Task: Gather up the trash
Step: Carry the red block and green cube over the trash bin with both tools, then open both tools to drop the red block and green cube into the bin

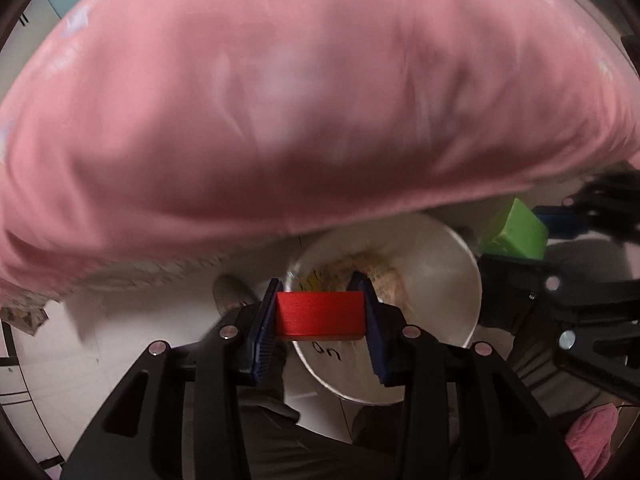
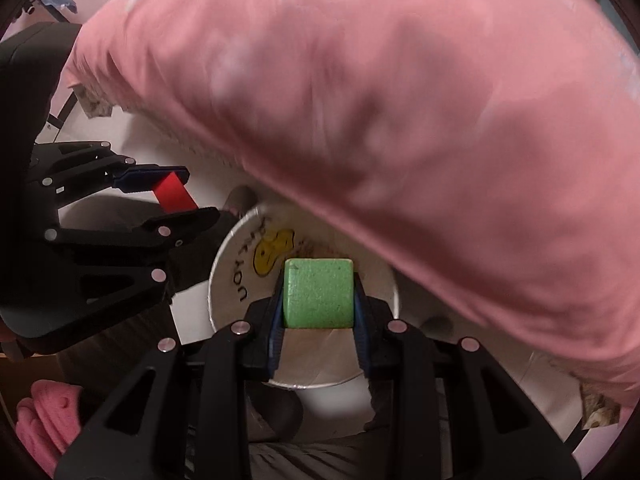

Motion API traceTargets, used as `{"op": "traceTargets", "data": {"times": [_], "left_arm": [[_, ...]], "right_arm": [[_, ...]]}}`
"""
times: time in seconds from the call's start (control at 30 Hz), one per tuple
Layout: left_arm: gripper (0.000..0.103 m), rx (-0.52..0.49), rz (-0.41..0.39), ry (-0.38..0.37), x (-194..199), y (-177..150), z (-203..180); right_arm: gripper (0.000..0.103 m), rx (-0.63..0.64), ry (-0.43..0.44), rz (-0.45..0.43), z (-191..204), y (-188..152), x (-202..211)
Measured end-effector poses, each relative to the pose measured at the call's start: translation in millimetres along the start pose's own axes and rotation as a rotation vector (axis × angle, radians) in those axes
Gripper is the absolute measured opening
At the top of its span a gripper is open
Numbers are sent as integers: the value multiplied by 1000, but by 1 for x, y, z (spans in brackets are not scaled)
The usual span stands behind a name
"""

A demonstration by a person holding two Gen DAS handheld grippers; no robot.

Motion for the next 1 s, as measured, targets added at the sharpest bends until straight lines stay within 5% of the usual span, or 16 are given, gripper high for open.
{"op": "traceTargets", "data": {"times": [1.0], "left_arm": [[41, 135, 347, -41, -172, -50, -11]], "right_arm": [[31, -145, 126, 294, -2, -64, -179]]}}
Point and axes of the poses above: each gripper's, at about its wrist camera, not at the fingertips, and x roughly against the way its jaws point, z to its left, y to its top, the point moved 5 cm from there along -x, roughly the way its jaws point, and after that the axes turned 12 degrees about x, right-handed, at the moved point
